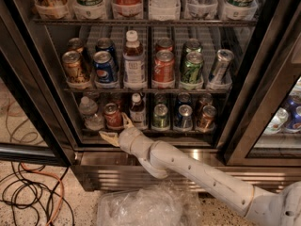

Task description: Pick coke can from bottom shelf of fridge

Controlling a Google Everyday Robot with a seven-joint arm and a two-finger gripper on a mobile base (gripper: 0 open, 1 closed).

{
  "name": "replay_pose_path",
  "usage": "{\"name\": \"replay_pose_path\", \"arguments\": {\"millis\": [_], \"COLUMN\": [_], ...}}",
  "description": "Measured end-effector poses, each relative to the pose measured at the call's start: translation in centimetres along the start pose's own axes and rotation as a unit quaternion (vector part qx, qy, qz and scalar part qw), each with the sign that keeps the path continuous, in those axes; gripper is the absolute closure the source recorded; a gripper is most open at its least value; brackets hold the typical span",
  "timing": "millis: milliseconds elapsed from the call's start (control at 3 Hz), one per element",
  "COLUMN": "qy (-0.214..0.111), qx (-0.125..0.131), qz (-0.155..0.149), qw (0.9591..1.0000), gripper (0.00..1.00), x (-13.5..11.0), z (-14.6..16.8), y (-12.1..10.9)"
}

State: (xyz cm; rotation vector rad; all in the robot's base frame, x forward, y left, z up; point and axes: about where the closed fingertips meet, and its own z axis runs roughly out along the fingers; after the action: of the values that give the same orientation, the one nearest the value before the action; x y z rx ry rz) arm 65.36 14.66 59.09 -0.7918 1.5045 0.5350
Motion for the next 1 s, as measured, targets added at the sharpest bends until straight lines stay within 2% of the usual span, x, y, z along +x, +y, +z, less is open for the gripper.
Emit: {"name": "replay_pose_path", "arguments": {"millis": [333, 667, 1000], "qy": [-0.027, -0.033, -0.033], "qx": [0.001, 0.003, 0.003], "qz": [-0.011, -0.013, -0.013], "qw": [0.9996, 0.9994, 0.9994], "gripper": [0.34, 0.32, 0.5], "x": [-0.46, -0.67, -0.75], "z": [2.19, 2.55, 2.46], "y": [-0.4, -0.72, -0.96]}}
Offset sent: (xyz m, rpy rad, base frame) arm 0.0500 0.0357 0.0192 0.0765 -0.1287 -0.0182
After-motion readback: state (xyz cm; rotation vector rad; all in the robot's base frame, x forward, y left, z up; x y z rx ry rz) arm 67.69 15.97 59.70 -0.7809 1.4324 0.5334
